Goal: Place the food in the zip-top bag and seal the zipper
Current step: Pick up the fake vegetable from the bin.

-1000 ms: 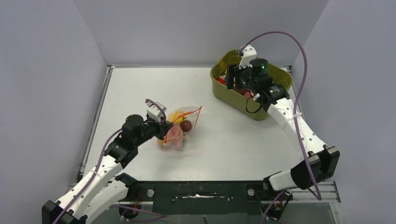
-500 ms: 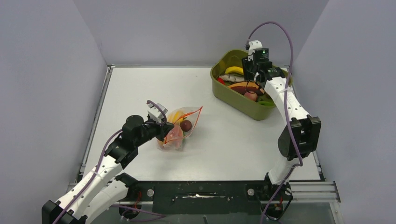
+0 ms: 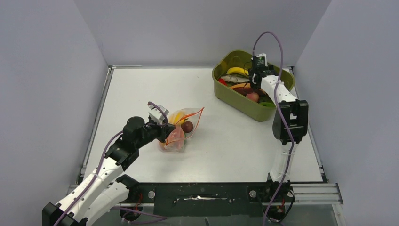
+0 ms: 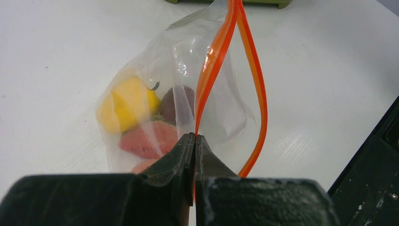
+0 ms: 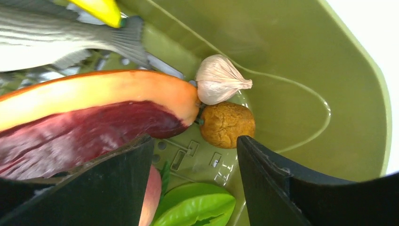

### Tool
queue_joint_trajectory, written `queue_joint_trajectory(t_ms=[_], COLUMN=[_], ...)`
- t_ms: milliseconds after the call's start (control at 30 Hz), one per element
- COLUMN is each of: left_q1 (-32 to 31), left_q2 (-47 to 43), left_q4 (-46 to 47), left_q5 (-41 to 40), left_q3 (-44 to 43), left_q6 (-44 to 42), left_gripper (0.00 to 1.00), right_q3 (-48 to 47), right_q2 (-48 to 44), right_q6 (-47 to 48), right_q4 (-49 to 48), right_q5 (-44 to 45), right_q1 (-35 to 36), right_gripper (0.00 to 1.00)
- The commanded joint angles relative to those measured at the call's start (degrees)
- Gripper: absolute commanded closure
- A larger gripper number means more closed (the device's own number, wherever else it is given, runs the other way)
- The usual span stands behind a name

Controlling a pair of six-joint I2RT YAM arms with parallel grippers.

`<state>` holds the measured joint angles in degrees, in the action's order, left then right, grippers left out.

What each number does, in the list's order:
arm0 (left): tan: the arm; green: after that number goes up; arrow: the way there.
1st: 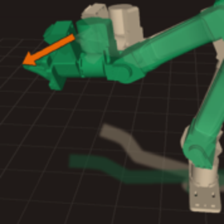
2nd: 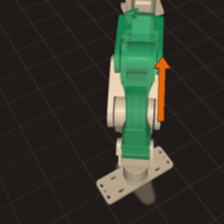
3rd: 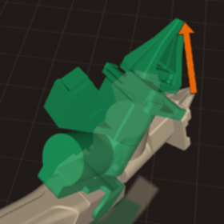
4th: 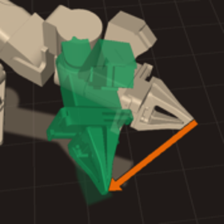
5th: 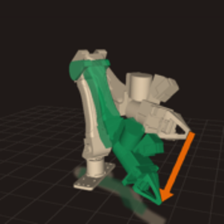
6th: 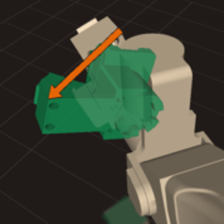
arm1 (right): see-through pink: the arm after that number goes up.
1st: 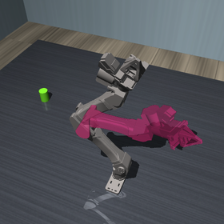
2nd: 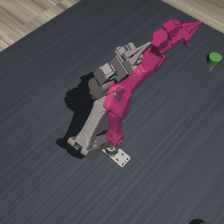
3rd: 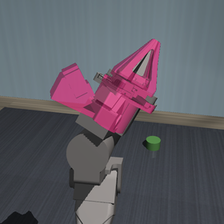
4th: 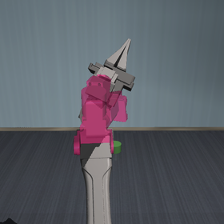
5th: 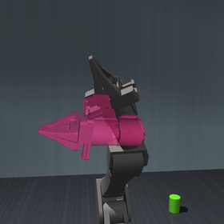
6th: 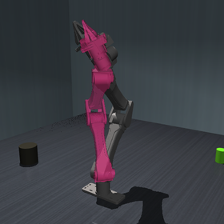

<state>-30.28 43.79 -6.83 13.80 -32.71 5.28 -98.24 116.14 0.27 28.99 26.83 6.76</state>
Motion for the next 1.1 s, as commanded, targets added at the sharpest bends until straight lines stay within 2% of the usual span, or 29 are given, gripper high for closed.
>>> queue_joint_trajectory(t_ms=[0,267,667,933,1067], left_q1=[-0.1,0.0,0.0,0.0,0.0], left_q2=[-0.5,-1.0,-0.2,0.0,0.5], left_q4=[3.0,3.4,3.6,4.1,4.1], left_q5=[0.6,1.0,0.9,1.1,1.3], left_q3=[-0.3,0.0,-0.2,0.0,-0.2], left_q6=[-0.6,-0.5,-0.5,-0.6,-0.5], left_gripper=[1.00,1.00,1.00,1.00,1.00], right_q3=[-3.9,-6.5,-9.3,-9.3,-9.4], right_q2=[1.9,5.8,9.7,10.7,11.0], right_q6=[-1.1,-2.6,-5.3,-6.5,-7.1], right_q4=[-4.7,-6.4,-6.6,-7.4,-7.2], right_q5=[9.8,13.0,7.5,3.3,0.4], right_q1=[-0.9,-2.5,-5.2,-6.7,-7.4], right_gripper=[0.32,0.23,0.18,0.18,0.25])
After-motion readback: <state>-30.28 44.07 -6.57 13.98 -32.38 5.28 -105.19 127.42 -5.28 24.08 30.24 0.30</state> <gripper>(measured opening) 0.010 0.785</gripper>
